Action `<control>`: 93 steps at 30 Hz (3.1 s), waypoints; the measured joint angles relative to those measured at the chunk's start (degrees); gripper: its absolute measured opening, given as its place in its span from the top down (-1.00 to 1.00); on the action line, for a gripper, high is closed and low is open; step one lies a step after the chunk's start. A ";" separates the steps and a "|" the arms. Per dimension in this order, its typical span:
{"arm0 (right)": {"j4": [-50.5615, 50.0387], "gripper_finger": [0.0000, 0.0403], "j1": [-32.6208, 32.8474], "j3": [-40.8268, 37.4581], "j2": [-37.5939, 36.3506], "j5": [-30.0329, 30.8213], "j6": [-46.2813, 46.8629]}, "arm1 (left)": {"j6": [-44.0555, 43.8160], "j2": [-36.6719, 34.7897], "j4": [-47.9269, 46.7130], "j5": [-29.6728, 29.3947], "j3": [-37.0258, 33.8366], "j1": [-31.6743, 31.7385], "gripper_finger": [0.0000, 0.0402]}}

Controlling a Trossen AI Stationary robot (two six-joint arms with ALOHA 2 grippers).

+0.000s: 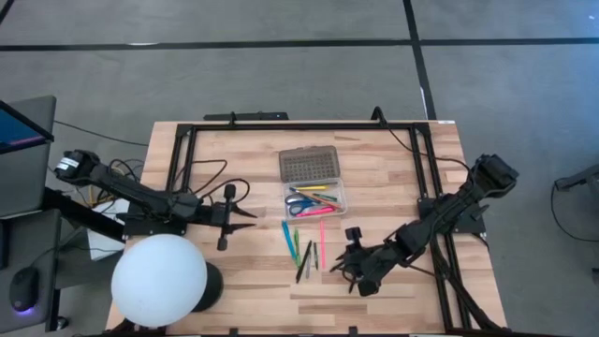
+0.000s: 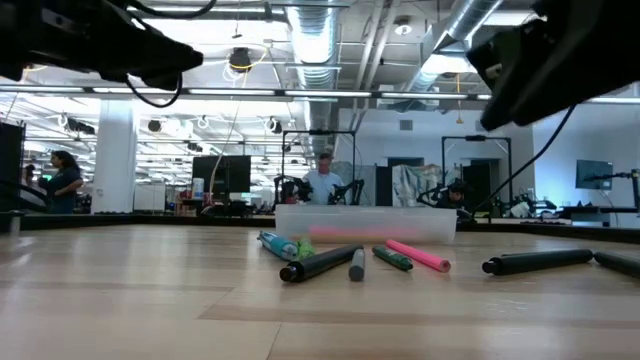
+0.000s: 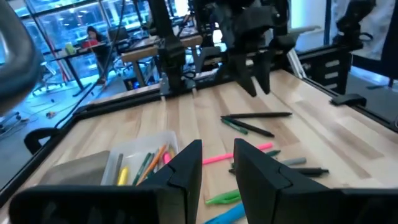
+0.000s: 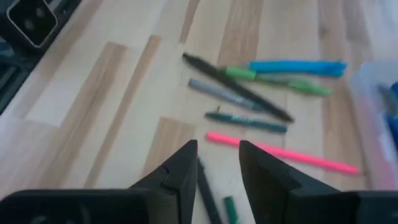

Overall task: Pick & place school supplies into a supply box
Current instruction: Put the black pen into the supply box

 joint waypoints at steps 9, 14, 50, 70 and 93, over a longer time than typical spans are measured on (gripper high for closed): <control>-1.75 0.45 0.29 -2.72 1.81 -2.89 3.89 | 0.51 0.46 -0.13 -0.23 0.04 -0.19 0.57; 0.83 0.45 -0.33 -5.14 2.04 -4.50 3.86 | 0.52 0.46 -0.13 -1.67 0.04 -0.19 0.57; 0.21 0.53 -3.01 -5.16 6.46 -9.00 8.36 | 0.09 0.48 -1.96 -3.20 0.07 -0.17 0.57; -5.49 0.67 -5.00 -5.16 6.46 -7.48 14.64 | 0.06 0.48 -2.16 -3.18 0.07 -0.17 0.57; -12.98 0.67 -12.92 -5.01 6.29 -4.22 20.33 | 0.11 0.48 -2.21 -3.18 0.09 -0.15 0.57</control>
